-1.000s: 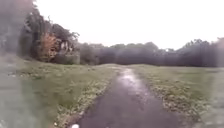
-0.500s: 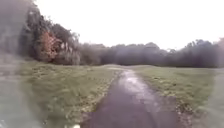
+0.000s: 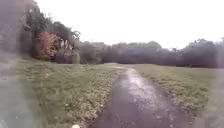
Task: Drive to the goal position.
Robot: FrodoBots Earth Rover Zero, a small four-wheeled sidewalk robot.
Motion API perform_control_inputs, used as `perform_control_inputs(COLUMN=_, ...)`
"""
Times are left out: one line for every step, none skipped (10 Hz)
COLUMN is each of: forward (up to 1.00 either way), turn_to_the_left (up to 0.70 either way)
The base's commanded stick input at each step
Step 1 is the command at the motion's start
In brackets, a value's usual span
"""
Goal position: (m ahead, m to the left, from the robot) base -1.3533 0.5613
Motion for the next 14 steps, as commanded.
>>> perform_control_inputs(forward=0.85, turn_to_the_left=-0.34)
perform_control_inputs(forward=0.85, turn_to_the_left=-0.28)
perform_control_inputs(forward=0.85, turn_to_the_left=-0.08)
perform_control_inputs(forward=0.85, turn_to_the_left=0.00)
perform_control_inputs(forward=0.85, turn_to_the_left=0.00)
perform_control_inputs(forward=0.85, turn_to_the_left=0.00)
perform_control_inputs(forward=0.85, turn_to_the_left=0.00)
perform_control_inputs(forward=0.85, turn_to_the_left=0.00)
perform_control_inputs(forward=0.85, turn_to_the_left=0.00)
perform_control_inputs(forward=0.85, turn_to_the_left=0.00)
perform_control_inputs(forward=0.85, turn_to_the_left=0.00)
perform_control_inputs(forward=0.85, turn_to_the_left=-0.01)
perform_control_inputs(forward=0.85, turn_to_the_left=-0.06)
perform_control_inputs(forward=0.85, turn_to_the_left=-0.12)
